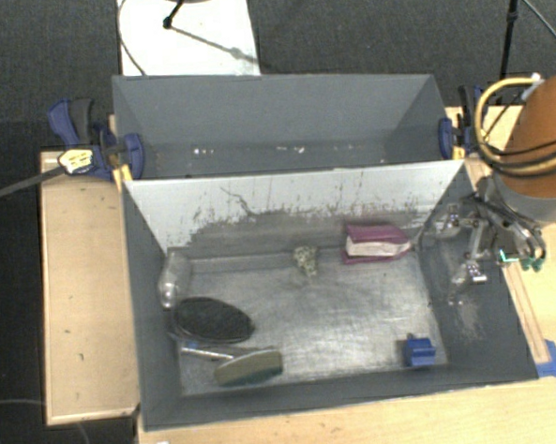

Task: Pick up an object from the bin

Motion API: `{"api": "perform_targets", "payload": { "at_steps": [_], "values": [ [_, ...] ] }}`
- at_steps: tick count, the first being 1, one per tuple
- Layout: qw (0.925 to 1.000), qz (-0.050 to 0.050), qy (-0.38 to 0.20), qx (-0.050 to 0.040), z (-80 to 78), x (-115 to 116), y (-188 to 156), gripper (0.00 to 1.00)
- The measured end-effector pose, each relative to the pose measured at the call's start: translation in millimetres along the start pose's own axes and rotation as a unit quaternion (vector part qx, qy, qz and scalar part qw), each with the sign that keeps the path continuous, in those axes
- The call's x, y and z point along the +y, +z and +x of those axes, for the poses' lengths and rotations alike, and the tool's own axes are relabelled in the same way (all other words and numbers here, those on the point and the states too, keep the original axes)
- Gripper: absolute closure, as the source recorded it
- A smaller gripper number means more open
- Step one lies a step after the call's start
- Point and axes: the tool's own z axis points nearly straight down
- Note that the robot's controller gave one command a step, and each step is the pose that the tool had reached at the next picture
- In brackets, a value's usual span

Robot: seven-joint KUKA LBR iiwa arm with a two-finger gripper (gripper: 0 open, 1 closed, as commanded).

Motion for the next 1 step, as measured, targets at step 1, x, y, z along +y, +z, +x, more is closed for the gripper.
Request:
{"api": "perform_targets", "payload": {
  "at_steps": [1],
  "values": [
    [0.9846, 0.003, -0.175, -0.0088, 47.2, 3.6, 127.6, 0.00]
  ]
}}
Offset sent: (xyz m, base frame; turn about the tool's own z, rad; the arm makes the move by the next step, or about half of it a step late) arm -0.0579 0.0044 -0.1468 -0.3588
